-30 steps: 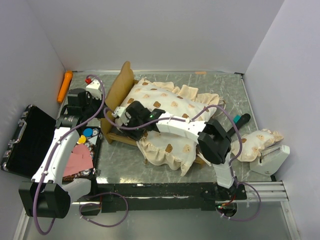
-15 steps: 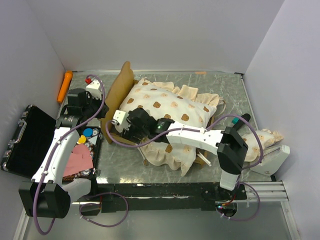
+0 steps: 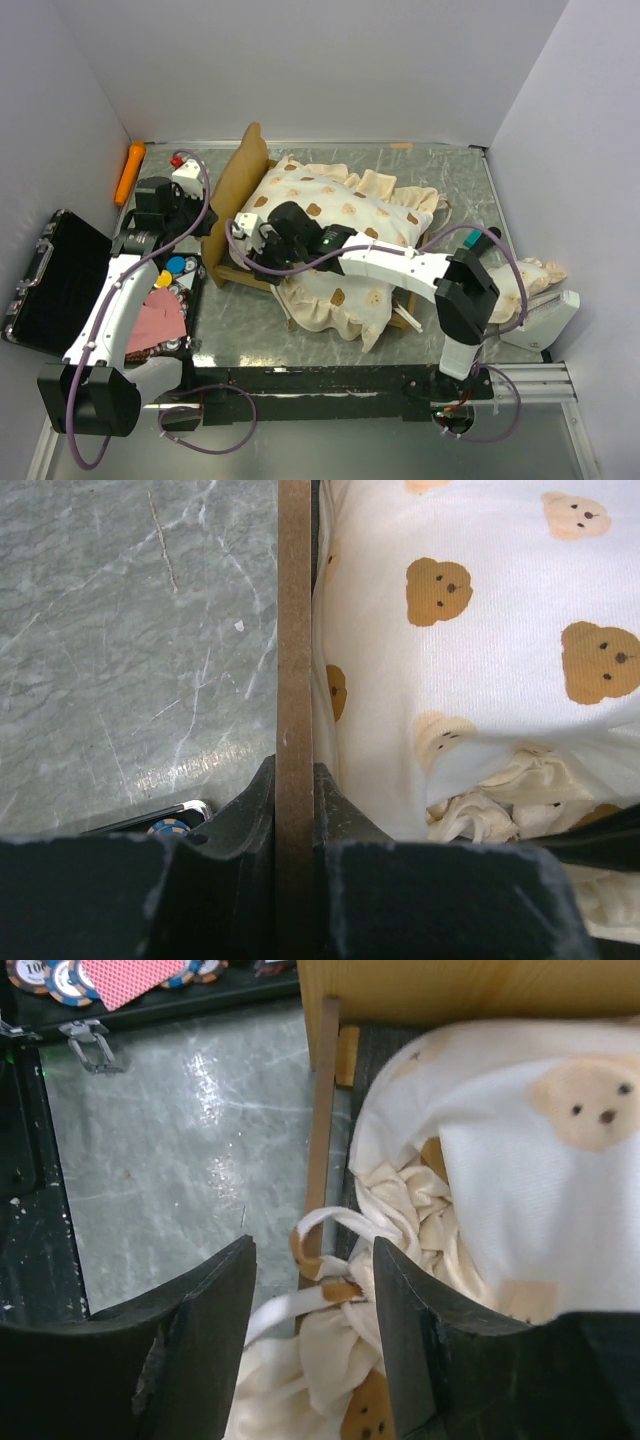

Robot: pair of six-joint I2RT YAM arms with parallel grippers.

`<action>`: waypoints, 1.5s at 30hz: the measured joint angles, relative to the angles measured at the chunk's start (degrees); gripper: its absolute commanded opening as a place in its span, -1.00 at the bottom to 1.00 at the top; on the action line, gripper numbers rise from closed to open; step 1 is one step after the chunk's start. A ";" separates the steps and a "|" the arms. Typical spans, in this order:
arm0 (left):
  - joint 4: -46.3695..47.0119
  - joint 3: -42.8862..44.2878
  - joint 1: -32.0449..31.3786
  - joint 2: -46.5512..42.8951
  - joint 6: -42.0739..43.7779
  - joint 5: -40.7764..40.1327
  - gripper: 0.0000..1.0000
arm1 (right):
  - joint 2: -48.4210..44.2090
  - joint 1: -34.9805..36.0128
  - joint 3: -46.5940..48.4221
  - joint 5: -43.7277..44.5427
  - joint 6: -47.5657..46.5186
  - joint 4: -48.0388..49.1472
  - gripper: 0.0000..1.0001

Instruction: Set up the pet bed

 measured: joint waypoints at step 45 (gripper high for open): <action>0.09 -0.07 0.02 0.04 -0.02 0.00 -0.99 | 33.24 -6.14 30.64 -19.21 -6.91 -21.68 -0.69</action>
